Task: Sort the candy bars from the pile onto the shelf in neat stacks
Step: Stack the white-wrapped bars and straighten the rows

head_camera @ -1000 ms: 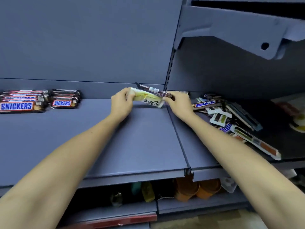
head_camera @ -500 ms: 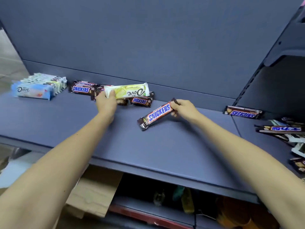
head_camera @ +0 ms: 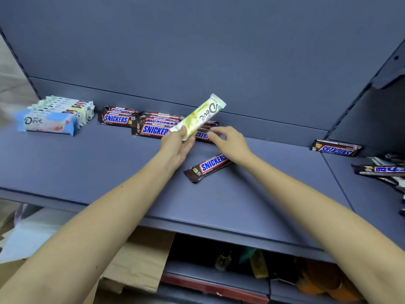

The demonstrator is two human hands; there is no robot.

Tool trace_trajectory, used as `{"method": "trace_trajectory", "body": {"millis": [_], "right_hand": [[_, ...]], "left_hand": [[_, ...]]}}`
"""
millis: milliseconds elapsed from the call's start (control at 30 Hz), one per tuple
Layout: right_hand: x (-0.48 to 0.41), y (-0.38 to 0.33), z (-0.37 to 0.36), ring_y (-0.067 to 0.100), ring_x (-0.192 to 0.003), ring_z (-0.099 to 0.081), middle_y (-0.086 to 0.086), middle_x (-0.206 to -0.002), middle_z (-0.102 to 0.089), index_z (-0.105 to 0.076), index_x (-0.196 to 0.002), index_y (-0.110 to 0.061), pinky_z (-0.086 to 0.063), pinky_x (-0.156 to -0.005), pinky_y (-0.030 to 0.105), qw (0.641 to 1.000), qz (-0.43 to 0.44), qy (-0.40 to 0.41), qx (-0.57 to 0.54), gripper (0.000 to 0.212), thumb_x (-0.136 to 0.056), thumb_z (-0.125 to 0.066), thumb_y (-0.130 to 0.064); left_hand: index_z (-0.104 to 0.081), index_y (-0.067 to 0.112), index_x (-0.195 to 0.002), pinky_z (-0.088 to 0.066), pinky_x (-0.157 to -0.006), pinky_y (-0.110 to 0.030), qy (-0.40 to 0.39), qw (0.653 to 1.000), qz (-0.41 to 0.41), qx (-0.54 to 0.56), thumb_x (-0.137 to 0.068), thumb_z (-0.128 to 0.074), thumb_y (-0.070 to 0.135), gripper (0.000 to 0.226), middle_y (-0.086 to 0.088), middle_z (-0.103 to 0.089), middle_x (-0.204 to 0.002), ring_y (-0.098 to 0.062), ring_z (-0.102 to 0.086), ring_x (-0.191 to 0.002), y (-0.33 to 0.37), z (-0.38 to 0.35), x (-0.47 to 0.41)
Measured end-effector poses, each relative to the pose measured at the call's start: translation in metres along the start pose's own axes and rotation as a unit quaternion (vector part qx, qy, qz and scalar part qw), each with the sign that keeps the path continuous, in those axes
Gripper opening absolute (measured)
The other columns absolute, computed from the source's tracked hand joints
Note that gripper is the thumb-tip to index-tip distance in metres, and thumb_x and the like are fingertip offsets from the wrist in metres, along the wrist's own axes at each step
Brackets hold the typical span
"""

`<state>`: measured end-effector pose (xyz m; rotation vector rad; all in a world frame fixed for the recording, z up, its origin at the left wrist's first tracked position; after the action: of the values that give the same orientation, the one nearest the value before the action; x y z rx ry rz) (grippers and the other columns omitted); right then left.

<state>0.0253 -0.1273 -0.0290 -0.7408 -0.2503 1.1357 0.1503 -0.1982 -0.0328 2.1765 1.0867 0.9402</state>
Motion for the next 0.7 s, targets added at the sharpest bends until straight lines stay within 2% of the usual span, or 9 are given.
{"method": "trace_trajectory", "body": {"millis": [67,133,233,300,400,467,533,600,700], "right_hand": [[-0.004,-0.021,-0.012,0.009,-0.092,-0.051,-0.003,-0.097,-0.061,-0.065,-0.105,-0.014,-0.037,-0.078,0.018,0.99,-0.042,0.002,-0.136,0.024,-0.093,-0.051,-0.029],[-0.01,-0.033,-0.025,0.013,-0.088,-0.054,-0.001,-0.093,-0.06,-0.059,-0.097,-0.015,-0.043,-0.082,0.026,0.973,-0.088,0.022,-0.21,0.015,-0.092,-0.054,-0.028],[-0.018,-0.052,-0.044,0.018,-0.085,-0.057,0.003,-0.089,-0.06,-0.051,-0.089,-0.018,-0.048,-0.083,0.04,0.967,-0.086,0.042,-0.238,0.01,-0.089,-0.057,-0.026],[-0.025,-0.066,-0.054,0.02,-0.079,-0.056,0.007,-0.084,-0.059,-0.05,-0.086,-0.019,-0.048,-0.077,0.041,0.97,-0.048,0.031,-0.235,0.009,-0.089,-0.058,-0.023],[-0.033,-0.09,-0.069,0.011,-0.07,-0.051,-0.004,-0.074,-0.056,-0.06,-0.1,-0.013,-0.042,-0.068,0.022,0.982,0.027,-0.015,-0.189,0.013,-0.089,-0.058,-0.02],[-0.035,-0.109,-0.082,0.003,-0.068,-0.05,-0.01,-0.075,-0.057,-0.063,-0.109,-0.012,-0.038,-0.065,0.011,0.984,0.074,-0.048,-0.153,0.021,-0.09,-0.057,-0.019],[-0.036,-0.126,-0.102,0.007,-0.075,-0.054,-0.003,-0.085,-0.064,-0.064,-0.11,-0.013,-0.041,-0.069,0.015,0.98,0.113,-0.08,-0.141,0.022,-0.089,-0.058,-0.017],[-0.037,-0.14,-0.121,0.01,-0.083,-0.054,0.0,-0.092,-0.064,-0.065,-0.109,-0.014,-0.042,-0.074,0.021,0.977,0.123,-0.105,-0.136,0.021,-0.089,-0.058,-0.018],[-0.043,-0.162,-0.152,0.011,-0.086,-0.052,-0.001,-0.094,-0.063,-0.065,-0.106,-0.011,-0.039,-0.073,0.019,0.973,0.127,-0.154,-0.116,0.02,-0.09,-0.058,-0.02]], "left_hand": [[-0.05,0.012,-0.115,-0.049,-0.069,-0.022,-0.031,0.998,0.017,-0.048,-0.096,-0.043,0.004,0.022,-0.008,-0.059,-0.108,-0.017,-0.061,-0.088,0.0,0.001,0.004],[-0.051,0.014,-0.1,-0.048,-0.067,-0.022,-0.049,0.987,-0.006,-0.151,-0.093,-0.047,0.003,0.014,-0.008,-0.059,-0.103,-0.015,-0.06,-0.082,0.004,0.006,0.006],[-0.05,0.017,-0.1,-0.048,-0.068,-0.022,-0.057,0.952,-0.048,-0.298,-0.091,-0.054,0.01,0.012,-0.002,-0.062,-0.093,-0.01,-0.059,-0.076,0.023,0.028,0.005],[-0.051,0.022,-0.103,-0.046,-0.071,-0.023,-0.045,0.934,-0.066,-0.348,-0.091,-0.055,0.023,0.012,0.006,-0.061,-0.093,-0.007,-0.058,-0.08,0.044,0.046,0.004],[-0.051,0.025,-0.112,-0.042,-0.073,-0.023,-0.018,0.939,-0.108,-0.326,-0.092,-0.051,0.038,0.024,0.01,-0.059,-0.104,-0.005,-0.056,-0.085,0.079,0.074,0.0],[-0.053,0.027,-0.109,-0.041,-0.073,-0.023,-0.025,0.943,-0.124,-0.309,-0.095,-0.048,0.036,0.017,0.012,-0.061,-0.1,-0.006,-0.058,-0.084,0.098,0.092,0.0],[-0.054,0.027,-0.096,-0.043,-0.069,-0.021,-0.017,0.952,-0.135,-0.275,-0.096,-0.047,0.028,0.006,0.013,-0.062,-0.091,-0.003,-0.062,-0.076,0.114,0.112,0.0],[-0.054,0.024,-0.087,-0.046,-0.062,-0.016,0.012,0.964,-0.151,-0.217,-0.096,-0.049,0.02,0.011,0.01,-0.063,-0.086,-0.002,-0.062,-0.066,0.126,0.131,0.0],[-0.054,0.021,-0.084,-0.048,-0.057,-0.012,0.056,0.972,-0.168,-0.154,-0.096,-0.049,0.014,0.015,0.006,-0.061,-0.086,-0.007,-0.057,-0.07,0.148,0.165,0.001]]}}
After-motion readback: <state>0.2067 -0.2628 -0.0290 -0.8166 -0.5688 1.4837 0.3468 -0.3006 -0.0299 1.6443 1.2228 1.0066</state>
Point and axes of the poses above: each hand's wrist, its own x-axis away from the middle knuckle, its own z-axis out of the back of the hand, y = z × x, the point moved 1 cm from there along -x, towards the middle knuckle
